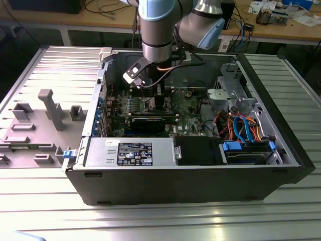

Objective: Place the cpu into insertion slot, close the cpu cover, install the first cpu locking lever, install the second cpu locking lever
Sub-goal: 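Place the cpu into insertion slot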

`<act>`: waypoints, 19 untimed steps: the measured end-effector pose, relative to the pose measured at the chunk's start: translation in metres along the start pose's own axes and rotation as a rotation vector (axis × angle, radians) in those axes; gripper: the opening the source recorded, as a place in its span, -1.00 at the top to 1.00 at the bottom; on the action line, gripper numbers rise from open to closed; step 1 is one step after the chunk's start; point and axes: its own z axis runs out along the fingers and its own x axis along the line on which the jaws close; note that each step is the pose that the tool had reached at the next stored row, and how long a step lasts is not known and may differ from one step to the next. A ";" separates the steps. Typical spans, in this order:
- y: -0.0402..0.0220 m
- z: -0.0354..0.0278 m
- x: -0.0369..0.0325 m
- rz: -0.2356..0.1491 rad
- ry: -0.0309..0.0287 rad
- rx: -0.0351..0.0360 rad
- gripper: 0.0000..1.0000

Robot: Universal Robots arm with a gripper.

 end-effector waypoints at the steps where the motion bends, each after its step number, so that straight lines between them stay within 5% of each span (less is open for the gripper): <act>1: -0.0001 0.0007 0.0005 0.000 0.0000 0.0003 -0.08; 19: -0.0010 0.0088 0.0016 0.000 -0.0001 0.0015 -0.08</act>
